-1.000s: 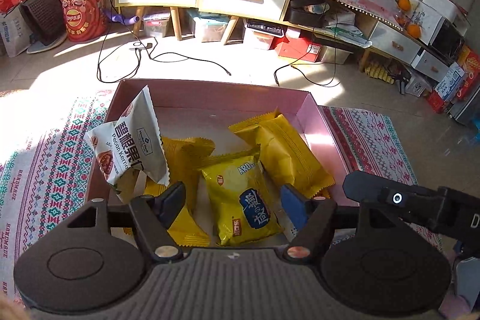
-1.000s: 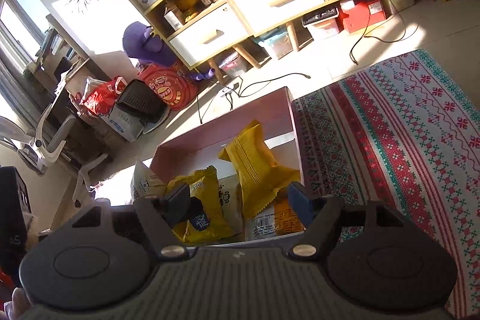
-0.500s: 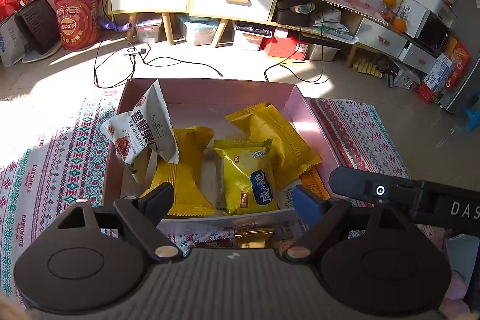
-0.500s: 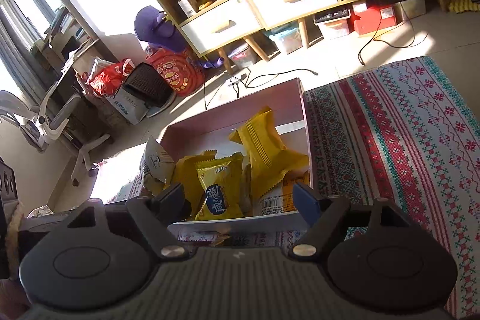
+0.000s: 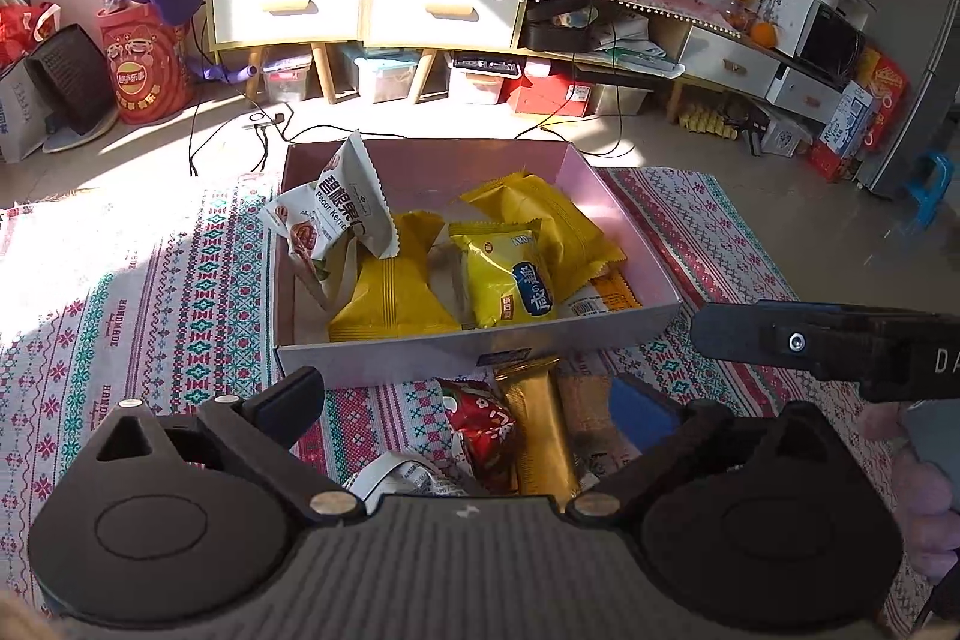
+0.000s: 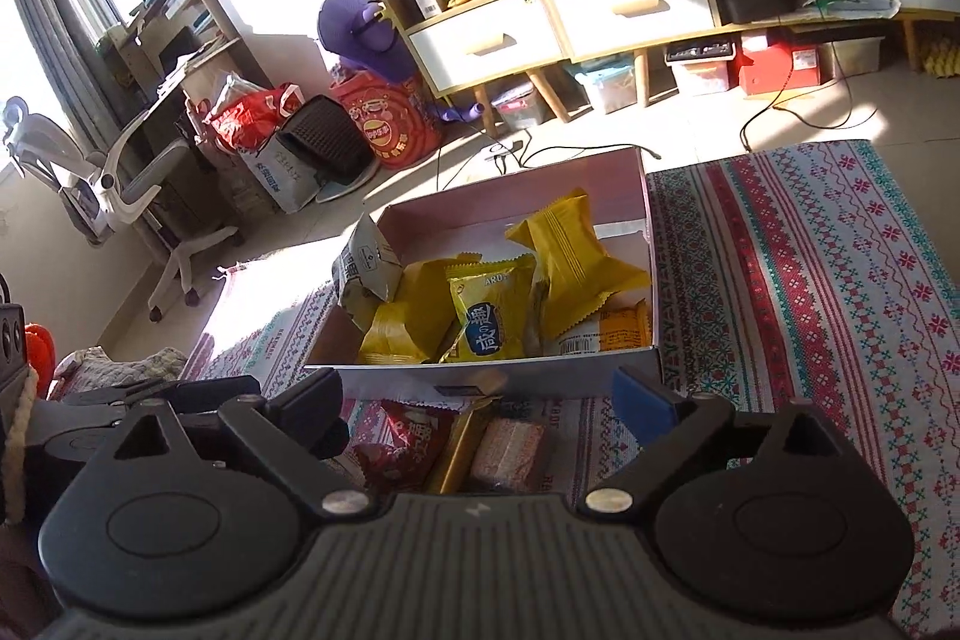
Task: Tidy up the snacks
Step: 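Withdraw both open tools from the box back over the cloth, then grasp the pink-printed pastry packet with the left tool while the right tool grasps the red wrapped snack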
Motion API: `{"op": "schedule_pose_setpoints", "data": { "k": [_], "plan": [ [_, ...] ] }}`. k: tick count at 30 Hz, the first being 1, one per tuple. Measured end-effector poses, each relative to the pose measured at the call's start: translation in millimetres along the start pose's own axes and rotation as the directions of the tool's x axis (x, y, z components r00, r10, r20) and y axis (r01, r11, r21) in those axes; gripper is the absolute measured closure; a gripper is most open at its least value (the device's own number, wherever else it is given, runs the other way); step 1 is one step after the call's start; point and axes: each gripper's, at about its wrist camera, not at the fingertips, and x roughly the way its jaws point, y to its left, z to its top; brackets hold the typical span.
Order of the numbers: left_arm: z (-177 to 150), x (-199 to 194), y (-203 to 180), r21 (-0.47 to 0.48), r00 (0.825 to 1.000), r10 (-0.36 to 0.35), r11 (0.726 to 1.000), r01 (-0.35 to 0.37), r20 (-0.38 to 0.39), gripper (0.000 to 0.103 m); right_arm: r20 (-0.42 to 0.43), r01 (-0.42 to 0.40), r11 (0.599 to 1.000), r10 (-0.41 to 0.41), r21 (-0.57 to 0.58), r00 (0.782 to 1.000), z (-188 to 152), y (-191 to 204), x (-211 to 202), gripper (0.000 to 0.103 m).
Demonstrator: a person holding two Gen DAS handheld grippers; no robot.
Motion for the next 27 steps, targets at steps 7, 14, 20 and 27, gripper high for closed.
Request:
{"op": "schedule_pose_setpoints", "data": {
  "k": [7, 14, 20, 27],
  "plan": [
    [-30, -16, 16, -0.013, 1.0, 0.011, 1.0, -0.011, 0.018, 0.0, 0.005, 0.029, 0.996, -0.029, -0.079, 1.0, -18, 11, -8, 0.001],
    [-54, -34, 31, -0.008, 0.998, 0.046, 0.999, -0.046, 0.047, 0.0, 0.007, 0.052, 0.991, -0.052, -0.122, 0.999, -38, 18, -7, 0.001],
    [-67, -40, 40, -0.009, 0.998, 0.059, 0.998, -0.059, 0.037, 0.0, -0.02, 0.09, 0.988, -0.093, -0.123, 0.995, -54, 18, 7, 0.001],
    [-85, -38, 58, 0.002, 0.994, 0.106, 0.994, -0.106, 0.027, 0.0, -0.025, 0.128, 0.982, -0.133, -0.141, 0.991, -70, 17, 12, 0.001]
  ]
}}
